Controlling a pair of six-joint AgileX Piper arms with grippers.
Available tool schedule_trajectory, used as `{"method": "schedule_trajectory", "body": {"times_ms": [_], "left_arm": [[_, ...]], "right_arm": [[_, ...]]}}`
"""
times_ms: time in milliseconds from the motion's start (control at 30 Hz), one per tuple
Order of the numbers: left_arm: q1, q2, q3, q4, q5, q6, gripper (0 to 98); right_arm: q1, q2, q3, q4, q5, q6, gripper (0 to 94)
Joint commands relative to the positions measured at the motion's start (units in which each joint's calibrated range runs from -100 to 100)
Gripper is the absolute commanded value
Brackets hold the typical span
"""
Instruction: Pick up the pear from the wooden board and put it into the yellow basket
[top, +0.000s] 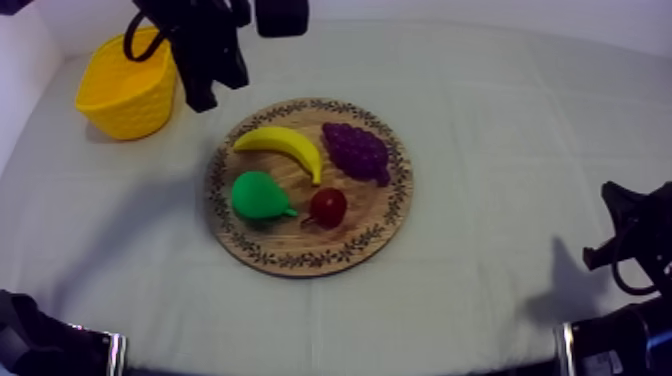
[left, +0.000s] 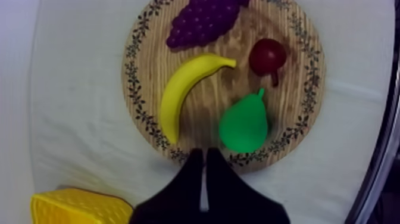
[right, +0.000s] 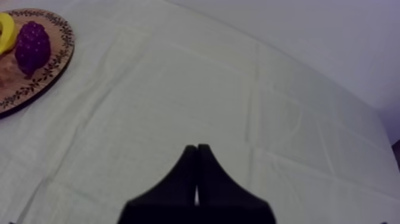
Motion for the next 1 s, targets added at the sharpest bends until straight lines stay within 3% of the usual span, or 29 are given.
{"method": "schedule_trajectory", "body": {"times_ms": [0,367,500,633,967], "left_arm": [[-0.13,0.16,0.37,-0.14,0.11,0.79,10.9],[-0.46,-0.62,2.96,-1.64,-0.52,2.25,46.2],[-0.21,-1.87,4.05,-1.77,0.17,1.53,72.5],[-0.23,-2.78,7.14,-2.41,0.43,1.42,88.9],[0.42,-1.91,10.75,-2.71,0.51,1.67,96.4]], "right_arm": [[-0.02,-0.03,-0.02,0.01,0.02,-0.01,0.4],[-0.02,-0.03,-0.02,0.01,0.02,-0.01,0.4],[-0.02,-0.03,-0.02,0.01,0.02,-0.01,0.4],[-0.02,-0.03,-0.02,0.01,0.02,-0.01,0.4],[-0.02,-0.03,-0.02,0.01,0.02,0.04,0.4]]}}
